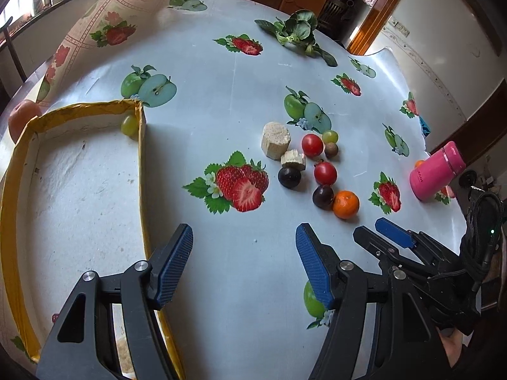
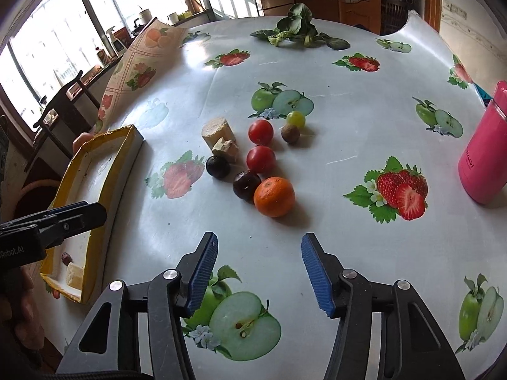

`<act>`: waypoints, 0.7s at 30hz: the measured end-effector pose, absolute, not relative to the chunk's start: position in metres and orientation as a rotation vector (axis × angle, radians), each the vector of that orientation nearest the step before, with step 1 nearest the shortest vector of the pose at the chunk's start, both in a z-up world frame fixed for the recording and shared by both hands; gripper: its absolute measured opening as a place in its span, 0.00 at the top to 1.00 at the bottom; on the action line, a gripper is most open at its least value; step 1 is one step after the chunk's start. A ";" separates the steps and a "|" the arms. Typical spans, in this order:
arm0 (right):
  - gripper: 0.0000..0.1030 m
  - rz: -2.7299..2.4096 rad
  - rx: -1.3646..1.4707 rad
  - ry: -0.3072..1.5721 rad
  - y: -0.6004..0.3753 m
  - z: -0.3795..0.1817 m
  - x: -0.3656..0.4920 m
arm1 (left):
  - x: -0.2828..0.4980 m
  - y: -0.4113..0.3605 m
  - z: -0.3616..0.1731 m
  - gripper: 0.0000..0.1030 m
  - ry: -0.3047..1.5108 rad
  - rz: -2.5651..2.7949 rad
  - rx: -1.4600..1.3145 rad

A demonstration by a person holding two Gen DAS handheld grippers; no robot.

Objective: Organize fruits
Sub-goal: 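Grasp the dark plum with the left tool while the right tool grasps the mandarin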

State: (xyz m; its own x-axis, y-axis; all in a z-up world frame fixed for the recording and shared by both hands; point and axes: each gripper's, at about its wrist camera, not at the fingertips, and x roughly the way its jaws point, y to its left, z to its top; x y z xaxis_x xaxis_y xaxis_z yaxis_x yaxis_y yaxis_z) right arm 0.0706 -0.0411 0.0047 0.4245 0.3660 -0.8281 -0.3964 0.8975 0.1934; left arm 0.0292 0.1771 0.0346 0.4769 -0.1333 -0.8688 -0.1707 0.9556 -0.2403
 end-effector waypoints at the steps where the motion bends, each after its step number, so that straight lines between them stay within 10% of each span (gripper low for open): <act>1: 0.50 0.475 -0.029 1.029 -0.041 0.003 0.076 | 0.036 0.176 0.033 0.35 1.081 0.019 -0.307; 17: 0.64 0.553 -0.034 1.051 -0.024 -0.023 0.110 | 0.109 0.133 -0.020 0.36 1.169 -0.054 -0.276; 21: 0.65 0.548 -0.016 1.053 -0.030 -0.022 0.108 | 0.117 0.129 -0.025 0.49 1.144 -0.041 -0.244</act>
